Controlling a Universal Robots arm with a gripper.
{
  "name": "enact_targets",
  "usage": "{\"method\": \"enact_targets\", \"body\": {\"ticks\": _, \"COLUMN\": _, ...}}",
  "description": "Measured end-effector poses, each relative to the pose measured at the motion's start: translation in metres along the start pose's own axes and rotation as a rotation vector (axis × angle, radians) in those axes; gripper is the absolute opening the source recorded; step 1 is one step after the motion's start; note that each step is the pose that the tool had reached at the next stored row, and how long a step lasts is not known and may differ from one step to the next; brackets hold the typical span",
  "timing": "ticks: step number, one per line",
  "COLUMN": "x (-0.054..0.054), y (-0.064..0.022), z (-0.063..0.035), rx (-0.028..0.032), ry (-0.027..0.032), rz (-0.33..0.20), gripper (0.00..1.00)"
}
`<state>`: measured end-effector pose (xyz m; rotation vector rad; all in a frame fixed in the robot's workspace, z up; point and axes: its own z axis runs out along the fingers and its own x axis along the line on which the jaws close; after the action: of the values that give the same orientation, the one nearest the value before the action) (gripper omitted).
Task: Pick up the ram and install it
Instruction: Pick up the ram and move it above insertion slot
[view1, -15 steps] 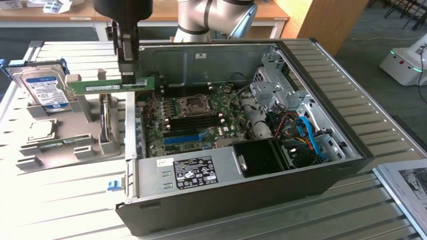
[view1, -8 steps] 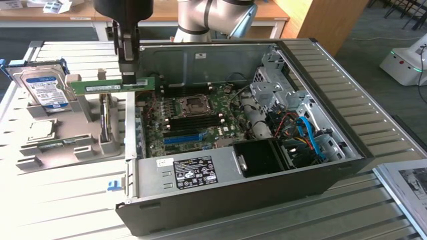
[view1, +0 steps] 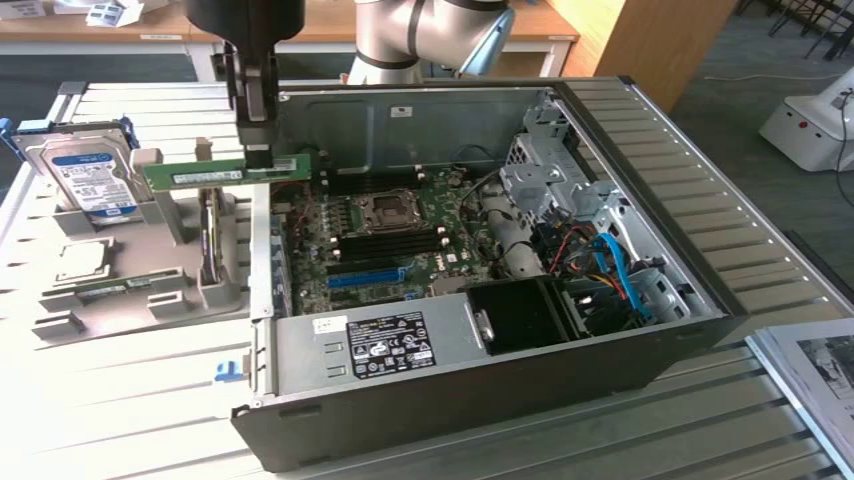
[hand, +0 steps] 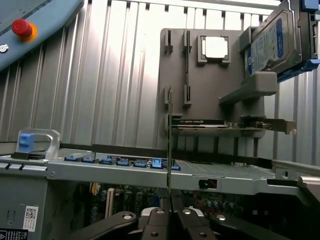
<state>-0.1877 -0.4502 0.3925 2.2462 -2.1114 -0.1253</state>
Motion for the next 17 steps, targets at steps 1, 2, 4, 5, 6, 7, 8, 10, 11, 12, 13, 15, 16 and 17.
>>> {"method": "enact_targets", "body": {"ticks": 1, "x": 0.000, "y": 0.0016, "z": 0.0002, "rx": 0.0084, "ry": 0.0005, "rz": -0.001, "gripper": 0.12}}
{"method": "enact_targets", "body": {"ticks": 2, "x": 0.000, "y": 0.0010, "z": 0.0001, "rx": 0.0087, "ry": 0.0006, "rz": -0.001, "gripper": 0.12}}
{"method": "enact_targets", "body": {"ticks": 4, "x": 0.000, "y": -0.0019, "z": -0.0002, "rx": 0.0087, "ry": 0.0006, "rz": -0.001, "gripper": 0.12}}
{"method": "enact_targets", "body": {"ticks": 5, "x": 0.000, "y": -0.0037, "z": -0.0004, "rx": 0.0086, "ry": 0.0006, "rz": -0.001, "gripper": 0.12}}
{"method": "enact_targets", "body": {"ticks": 6, "x": 0.000, "y": -0.0056, "z": -0.0006, "rx": 0.0086, "ry": 0.0006, "rz": -0.001, "gripper": 0.12}}
{"method": "enact_targets", "body": {"ticks": 7, "x": 0.001, "y": -0.0076, "z": -0.0007, "rx": 0.0087, "ry": 0.0006, "rz": -0.001, "gripper": 0.12}}
{"method": "enact_targets", "body": {"ticks": 8, "x": 0.001, "y": -0.0096, "z": -0.0009, "rx": 0.0087, "ry": 0.0006, "rz": -0.001, "gripper": 0.12}}
{"method": "enact_targets", "body": {"ticks": 10, "x": 0.001, "y": -0.0138, "z": -0.0013, "rx": 0.0088, "ry": 0.0005, "rz": -0.001, "gripper": 0.12}}
{"method": "enact_targets", "body": {"ticks": 11, "x": 0.001, "y": -0.0159, "z": -0.0015, "rx": 0.0087, "ry": 0.0006, "rz": -0.001, "gripper": 0.12}}
{"method": "enact_targets", "body": {"ticks": 12, "x": 0.001, "y": -0.0181, "z": -0.0018, "rx": 0.0087, "ry": 0.0006, "rz": -0.001, "gripper": 0.12}}
{"method": "enact_targets", "body": {"ticks": 13, "x": 0.001, "y": -0.0205, "z": -0.0020, "rx": 0.0087, "ry": 0.0006, "rz": -0.001, "gripper": 0.12}}
{"method": "enact_targets", "body": {"ticks": 15, "x": 0.002, "y": -0.0256, "z": -0.0025, "rx": 0.0087, "ry": 0.0005, "rz": -0.001, "gripper": 0.12}}
{"method": "enact_targets", "body": {"ticks": 16, "x": 0.002, "y": -0.0284, "z": -0.0027, "rx": 0.0088, "ry": 0.0005, "rz": -0.001, "gripper": 0.12}}
{"method": "enact_targets", "body": {"ticks": 17, "x": 0.002, "y": -0.0311, "z": -0.0030, "rx": 0.0087, "ry": 0.0006, "rz": -0.001, "gripper": 0.12}}
